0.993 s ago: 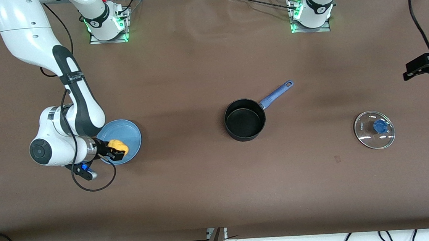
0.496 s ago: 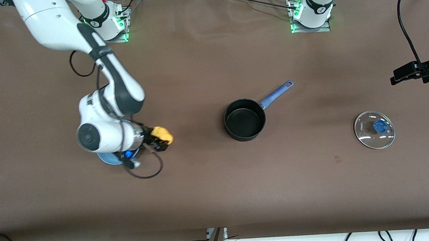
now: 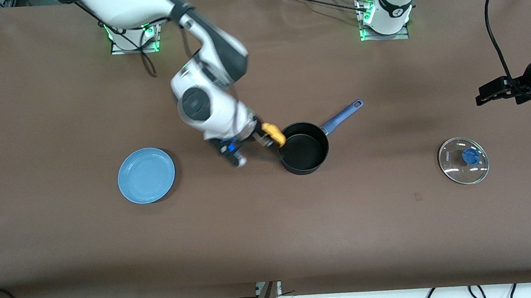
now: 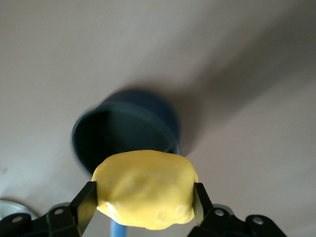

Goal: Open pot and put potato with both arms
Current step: 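Carry the yellow potato with the right gripper over the saucepan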

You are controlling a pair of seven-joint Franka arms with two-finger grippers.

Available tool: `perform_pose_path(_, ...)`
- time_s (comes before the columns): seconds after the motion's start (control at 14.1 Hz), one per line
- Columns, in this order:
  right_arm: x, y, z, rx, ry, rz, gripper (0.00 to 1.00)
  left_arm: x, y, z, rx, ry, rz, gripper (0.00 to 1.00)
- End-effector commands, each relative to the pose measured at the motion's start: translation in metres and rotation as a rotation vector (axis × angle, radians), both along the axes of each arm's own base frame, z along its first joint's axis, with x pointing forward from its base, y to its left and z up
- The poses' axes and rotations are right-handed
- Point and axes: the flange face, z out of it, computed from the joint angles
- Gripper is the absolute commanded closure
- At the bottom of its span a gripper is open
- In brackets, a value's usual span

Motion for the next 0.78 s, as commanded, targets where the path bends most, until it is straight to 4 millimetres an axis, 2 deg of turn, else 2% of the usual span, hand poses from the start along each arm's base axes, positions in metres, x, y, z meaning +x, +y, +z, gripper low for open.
perform_pose_path(0.0, -0.018, 0.029, 0.001, 0.031, -0.006, -0.048, 0.28, 0.003, -0.002, 0.000, -0.004, 0.009, 0.010, 0.00)
perform_pose_path(0.14, -0.033, 0.043, -0.001, 0.019, -0.004, -0.031, 0.21, 0.003, -0.003, 0.000, -0.006, 0.009, 0.008, 0.00)
perform_pose_path(0.28, -0.038, 0.048, 0.000, 0.011, -0.001, -0.044, 0.05, 0.003, -0.006, -0.001, -0.007, 0.009, 0.004, 0.00)
perform_pose_path(0.64, -0.028, 0.040, 0.004, 0.004, -0.026, -0.048, 0.04, 0.003, -0.005, -0.001, -0.008, 0.008, 0.004, 0.00)
perform_pose_path(0.71, -0.023, 0.037, 0.011, 0.004, -0.036, -0.050, 0.04, 0.003, -0.005, -0.001, -0.008, 0.009, 0.005, 0.00)
